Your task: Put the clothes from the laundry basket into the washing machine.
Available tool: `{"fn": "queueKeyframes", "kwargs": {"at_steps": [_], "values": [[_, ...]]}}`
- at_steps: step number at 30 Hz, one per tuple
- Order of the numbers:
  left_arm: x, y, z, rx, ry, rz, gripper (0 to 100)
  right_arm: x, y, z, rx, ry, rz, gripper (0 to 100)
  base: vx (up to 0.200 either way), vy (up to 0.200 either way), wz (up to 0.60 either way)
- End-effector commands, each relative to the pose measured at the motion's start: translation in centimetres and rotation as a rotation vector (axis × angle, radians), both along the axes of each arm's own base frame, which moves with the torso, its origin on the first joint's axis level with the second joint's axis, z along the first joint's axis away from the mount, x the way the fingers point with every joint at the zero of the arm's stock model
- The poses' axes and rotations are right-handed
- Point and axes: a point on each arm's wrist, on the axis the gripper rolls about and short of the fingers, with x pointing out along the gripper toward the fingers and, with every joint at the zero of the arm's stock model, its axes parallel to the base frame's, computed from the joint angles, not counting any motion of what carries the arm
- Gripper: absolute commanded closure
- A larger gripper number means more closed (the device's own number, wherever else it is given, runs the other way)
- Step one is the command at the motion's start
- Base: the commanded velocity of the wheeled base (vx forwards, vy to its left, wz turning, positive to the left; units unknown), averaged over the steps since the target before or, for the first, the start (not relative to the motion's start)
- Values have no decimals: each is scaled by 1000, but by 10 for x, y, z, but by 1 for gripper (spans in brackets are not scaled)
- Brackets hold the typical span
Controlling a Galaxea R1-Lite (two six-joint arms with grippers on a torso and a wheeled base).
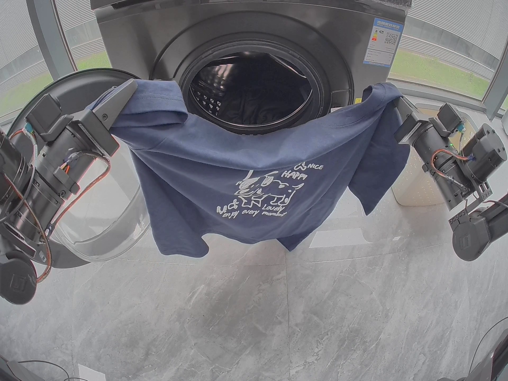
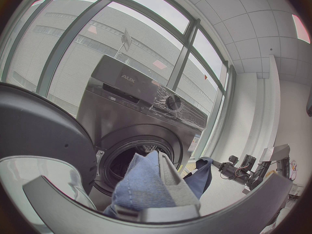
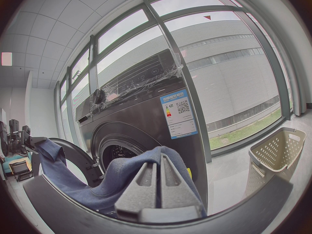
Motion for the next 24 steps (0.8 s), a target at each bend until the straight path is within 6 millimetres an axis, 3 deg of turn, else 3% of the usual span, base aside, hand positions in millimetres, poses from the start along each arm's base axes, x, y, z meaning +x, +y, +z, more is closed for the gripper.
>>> {"fn": "queueKeyframes", "kwargs": {"at_steps": [1,9,21,22,24], "values": [[-1,-5,1,-2,-2,-23,100,-1,1,-4,-5,13,5,100,0,0,0],[-6,-22,4,-6,-12,-97,100,-7,14,-27,-34,100,50,100,0,0,0],[10,-67,1,5,4,-231,100,19,65,-107,-133,307,167,100,0,0,0],[13,-71,1,4,3,-240,100,21,70,-112,-139,316,177,0,0,0,0],[17,-79,2,-1,-3,-253,100,24,79,-125,-155,341,192,0,0,0,0]]}}
